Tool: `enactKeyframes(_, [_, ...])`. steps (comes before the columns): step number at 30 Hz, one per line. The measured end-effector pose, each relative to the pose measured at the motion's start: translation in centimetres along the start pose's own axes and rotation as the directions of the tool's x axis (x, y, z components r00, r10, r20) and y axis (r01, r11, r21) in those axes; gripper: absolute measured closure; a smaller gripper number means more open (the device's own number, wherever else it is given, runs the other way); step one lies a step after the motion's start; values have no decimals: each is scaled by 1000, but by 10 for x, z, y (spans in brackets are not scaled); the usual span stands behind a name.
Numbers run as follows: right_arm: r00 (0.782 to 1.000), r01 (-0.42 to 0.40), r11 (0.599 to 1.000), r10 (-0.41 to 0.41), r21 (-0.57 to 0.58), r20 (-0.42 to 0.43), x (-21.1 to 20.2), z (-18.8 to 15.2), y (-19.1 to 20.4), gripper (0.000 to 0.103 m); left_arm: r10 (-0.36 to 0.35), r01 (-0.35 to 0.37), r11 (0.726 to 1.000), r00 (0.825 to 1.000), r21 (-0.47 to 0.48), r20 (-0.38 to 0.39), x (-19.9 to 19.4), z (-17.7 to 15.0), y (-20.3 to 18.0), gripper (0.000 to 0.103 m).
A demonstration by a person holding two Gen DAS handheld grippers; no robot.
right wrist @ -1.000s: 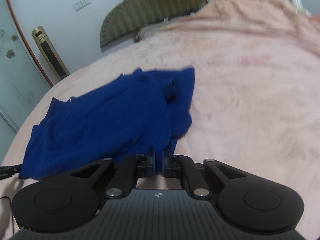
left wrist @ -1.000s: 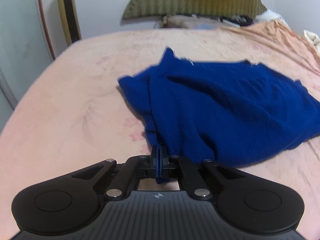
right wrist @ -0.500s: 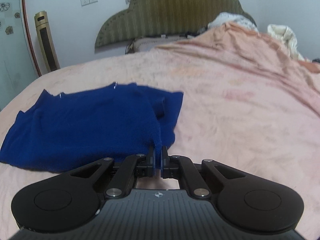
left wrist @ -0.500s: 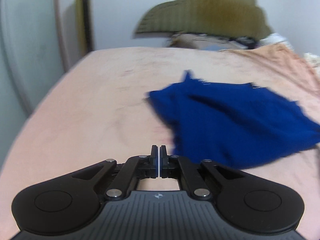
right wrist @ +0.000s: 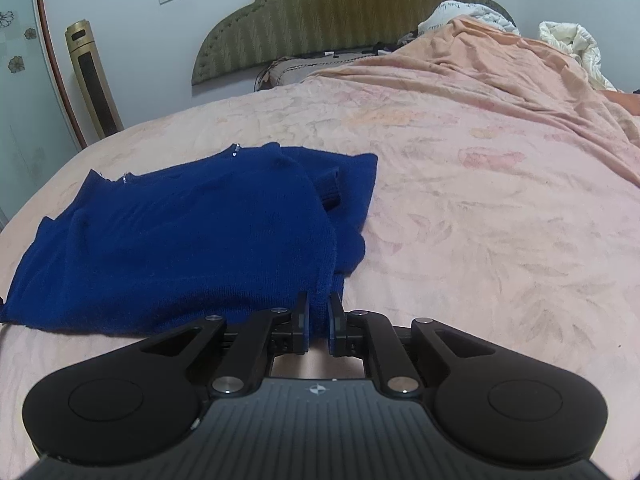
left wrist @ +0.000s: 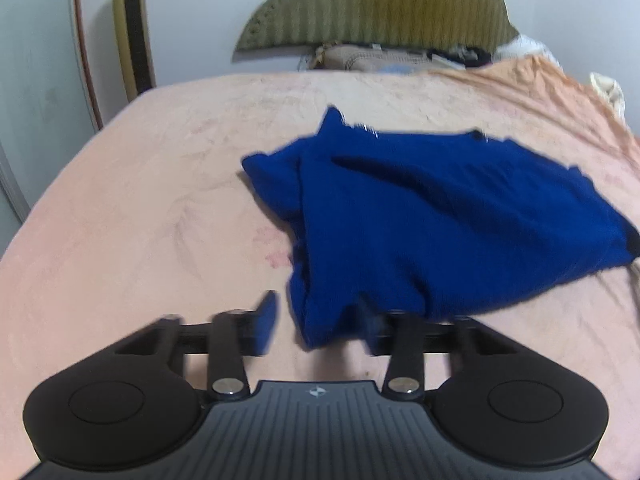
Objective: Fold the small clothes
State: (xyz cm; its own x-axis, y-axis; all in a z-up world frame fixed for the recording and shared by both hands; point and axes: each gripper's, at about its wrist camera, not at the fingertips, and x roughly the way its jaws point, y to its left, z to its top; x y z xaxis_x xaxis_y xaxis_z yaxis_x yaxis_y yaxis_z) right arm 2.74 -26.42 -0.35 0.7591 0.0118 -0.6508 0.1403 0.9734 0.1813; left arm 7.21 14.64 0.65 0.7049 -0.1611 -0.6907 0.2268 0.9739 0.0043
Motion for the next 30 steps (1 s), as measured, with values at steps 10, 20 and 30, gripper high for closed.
enactKeyframes(10, [1000, -6, 1000, 6, -9, -13, 5, -4, 5, 87, 18, -19, 997, 1000, 79, 17, 4, -4, -16, 99])
enactKeyframes(20, [999, 1, 1000, -1, -3, 55, -15, 4, -4, 96, 5, -6, 1000, 998, 18, 64, -34, 2, 20, 101])
enactKeyframes(30, [998, 49, 998, -51, -35, -37, -2, -3, -7, 84, 86, -85, 990, 996, 116, 1, -36, -14, 15, 102])
